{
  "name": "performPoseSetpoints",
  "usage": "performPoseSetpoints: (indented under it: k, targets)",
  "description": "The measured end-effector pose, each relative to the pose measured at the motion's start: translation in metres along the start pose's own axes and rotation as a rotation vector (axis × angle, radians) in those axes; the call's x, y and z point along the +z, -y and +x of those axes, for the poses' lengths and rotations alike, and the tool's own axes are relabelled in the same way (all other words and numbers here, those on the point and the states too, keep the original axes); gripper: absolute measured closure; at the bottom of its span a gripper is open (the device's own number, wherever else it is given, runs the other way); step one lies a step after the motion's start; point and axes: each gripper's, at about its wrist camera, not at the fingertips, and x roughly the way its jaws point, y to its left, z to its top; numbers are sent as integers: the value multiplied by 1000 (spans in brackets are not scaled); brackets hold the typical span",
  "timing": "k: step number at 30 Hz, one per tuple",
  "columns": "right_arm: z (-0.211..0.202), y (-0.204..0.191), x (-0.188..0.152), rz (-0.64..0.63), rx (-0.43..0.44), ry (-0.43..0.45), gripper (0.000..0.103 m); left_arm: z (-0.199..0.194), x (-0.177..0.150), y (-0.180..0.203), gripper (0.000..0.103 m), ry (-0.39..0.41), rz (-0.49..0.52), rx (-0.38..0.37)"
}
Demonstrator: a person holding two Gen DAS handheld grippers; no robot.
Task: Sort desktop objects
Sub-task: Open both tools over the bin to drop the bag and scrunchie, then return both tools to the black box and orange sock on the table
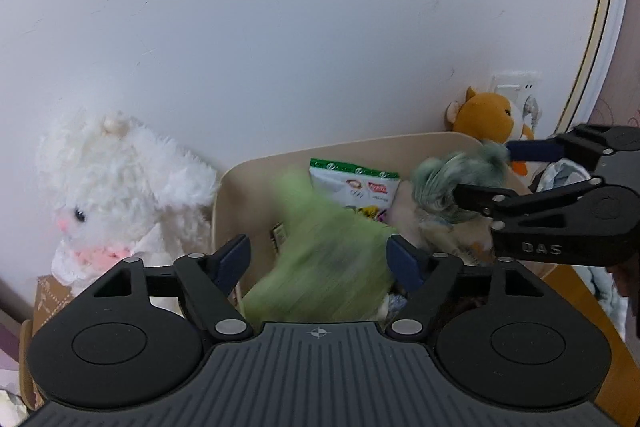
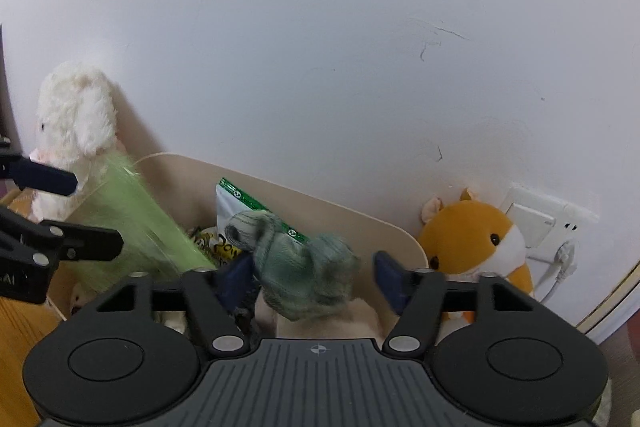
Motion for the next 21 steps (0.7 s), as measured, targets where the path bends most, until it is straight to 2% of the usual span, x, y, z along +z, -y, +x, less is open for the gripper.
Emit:
performPoseSetpoints:
  k: [2, 4, 7, 12, 15, 21]
  targets:
    - [-2, 2, -2, 8, -2, 0, 18, 0, -2, -2, 25, -3, -1, 13]
    - [-6, 3, -6, 14, -8, 9, 7, -1, -4, -5, 25, -3, -4, 22]
    - [-17, 5, -7, 15, -6, 19, 2, -5, -5, -8, 24, 2, -9, 29]
    - [-37, 7, -25, 58, 18, 28, 0, -17, -9, -17, 23, 5, -3, 29]
    - [-47, 4, -43, 99, 64, 9, 0, -21, -16, -22, 23, -7, -1, 27]
    - [-66, -16, -78, 142, 128, -9, 0, -25, -42, -31, 23, -85, 48, 12]
